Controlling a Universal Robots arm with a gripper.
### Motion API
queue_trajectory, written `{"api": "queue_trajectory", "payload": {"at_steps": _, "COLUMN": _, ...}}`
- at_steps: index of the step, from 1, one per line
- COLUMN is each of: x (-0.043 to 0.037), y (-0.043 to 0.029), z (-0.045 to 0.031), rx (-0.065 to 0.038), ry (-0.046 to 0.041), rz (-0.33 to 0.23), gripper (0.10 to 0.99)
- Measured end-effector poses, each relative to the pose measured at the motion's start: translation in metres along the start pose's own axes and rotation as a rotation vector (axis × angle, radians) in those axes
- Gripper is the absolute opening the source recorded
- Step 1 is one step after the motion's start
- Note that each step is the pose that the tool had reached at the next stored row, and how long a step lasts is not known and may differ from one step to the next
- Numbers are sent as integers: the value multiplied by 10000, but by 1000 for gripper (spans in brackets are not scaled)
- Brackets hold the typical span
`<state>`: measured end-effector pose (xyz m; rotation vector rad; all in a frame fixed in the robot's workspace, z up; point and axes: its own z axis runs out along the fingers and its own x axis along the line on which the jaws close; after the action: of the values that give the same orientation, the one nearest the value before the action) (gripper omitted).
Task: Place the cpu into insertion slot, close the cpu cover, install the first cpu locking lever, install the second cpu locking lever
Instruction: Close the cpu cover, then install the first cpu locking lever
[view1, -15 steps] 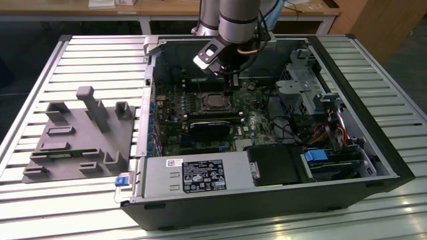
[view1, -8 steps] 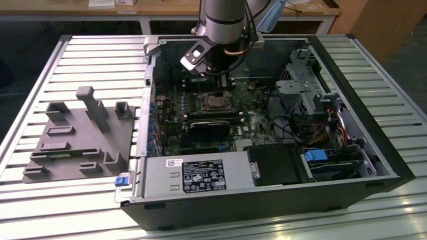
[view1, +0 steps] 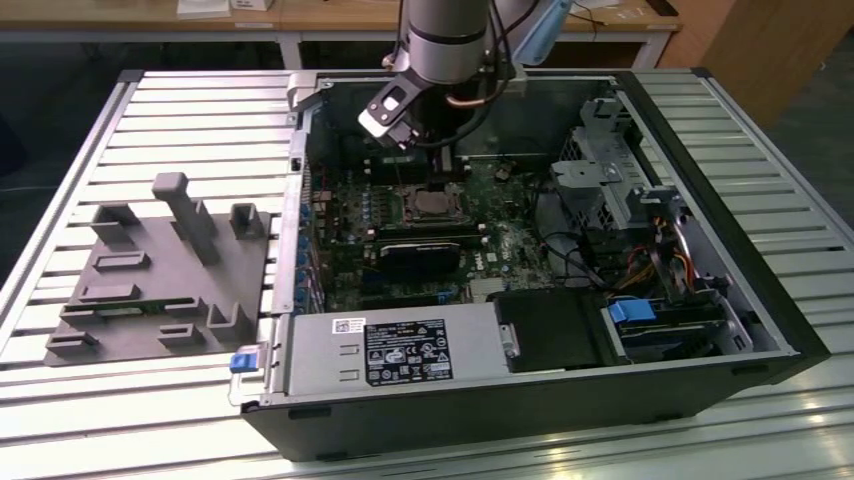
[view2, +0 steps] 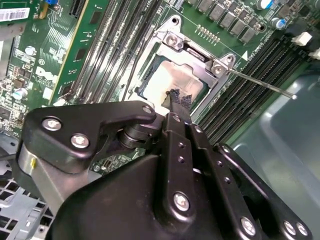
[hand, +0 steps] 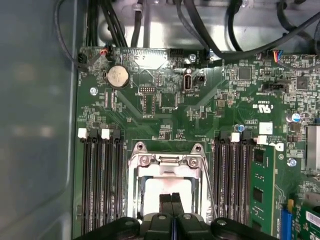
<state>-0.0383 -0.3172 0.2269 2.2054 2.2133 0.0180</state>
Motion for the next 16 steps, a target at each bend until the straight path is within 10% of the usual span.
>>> {"api": "queue_trajectory", "payload": {"at_steps": 16, "x": 0, "y": 1, "z": -41, "rx": -1, "ry": 1, "rz": 0, "gripper": 102}}
